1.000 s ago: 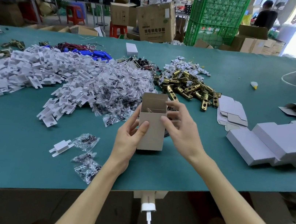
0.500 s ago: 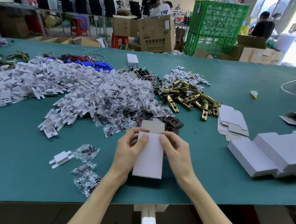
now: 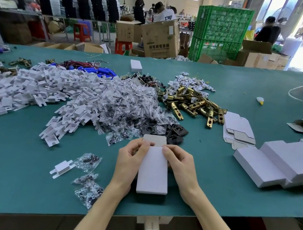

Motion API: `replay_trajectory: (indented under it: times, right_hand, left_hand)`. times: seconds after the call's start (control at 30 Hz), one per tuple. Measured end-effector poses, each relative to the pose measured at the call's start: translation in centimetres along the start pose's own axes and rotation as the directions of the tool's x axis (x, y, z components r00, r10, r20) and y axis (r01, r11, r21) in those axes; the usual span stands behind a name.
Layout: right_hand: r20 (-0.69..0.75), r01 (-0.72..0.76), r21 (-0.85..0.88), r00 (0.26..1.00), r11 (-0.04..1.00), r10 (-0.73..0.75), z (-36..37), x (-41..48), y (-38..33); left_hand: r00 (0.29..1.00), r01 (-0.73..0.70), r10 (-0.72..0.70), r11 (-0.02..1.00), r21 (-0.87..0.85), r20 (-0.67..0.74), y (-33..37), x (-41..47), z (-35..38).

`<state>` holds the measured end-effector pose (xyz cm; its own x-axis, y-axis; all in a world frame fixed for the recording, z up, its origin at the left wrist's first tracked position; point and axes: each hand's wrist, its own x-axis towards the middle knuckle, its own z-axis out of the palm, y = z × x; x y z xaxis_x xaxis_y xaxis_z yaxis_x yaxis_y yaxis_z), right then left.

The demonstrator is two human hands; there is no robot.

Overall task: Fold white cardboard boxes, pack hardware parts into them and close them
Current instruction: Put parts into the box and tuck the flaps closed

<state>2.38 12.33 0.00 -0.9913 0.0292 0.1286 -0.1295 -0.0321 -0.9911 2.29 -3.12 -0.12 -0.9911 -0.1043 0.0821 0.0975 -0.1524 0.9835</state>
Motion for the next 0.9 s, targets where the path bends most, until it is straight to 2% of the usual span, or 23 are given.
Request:
replay_trajectory:
  times: [0.13,0.33,0.47,0.63,0.9]
  right_hand:
    - [0.000,0.003,-0.020,1.000,1.000,-0.003,-0.11,-0.14,0.00]
    - [-0.023,0.039,-0.006,0.999,0.999,-0.039,-0.14,-0.11,-0.04]
    - [-0.025,-0.018,0.078,0.999,0.997,0.020,-0.10,-0.09,-0.06]
    - [0.027,0.034,0.009,0.999,0.999,-0.034,0.07,-0.17,-0.25]
    - [0.014,0.015,-0.008,1.000,1.000,-0.015,0.02,-0.19,-0.33]
  left_hand:
    - [1.000,-0.005,0.005,1.000,-0.019,0.016,-0.04,0.06,-0.36]
    - [0.995,-0.096,0.096,0.994,-0.060,-0.007,-0.16,0.20,-0.39]
    - [0.996,-0.085,0.083,0.993,-0.082,-0.018,-0.03,0.17,-0.26]
    - [0.999,-0.039,0.039,0.998,-0.046,0.001,0.50,-0.20,-0.02]
    - [0.999,-0.038,0.038,0.999,0.013,0.009,0.16,-0.02,-0.04]
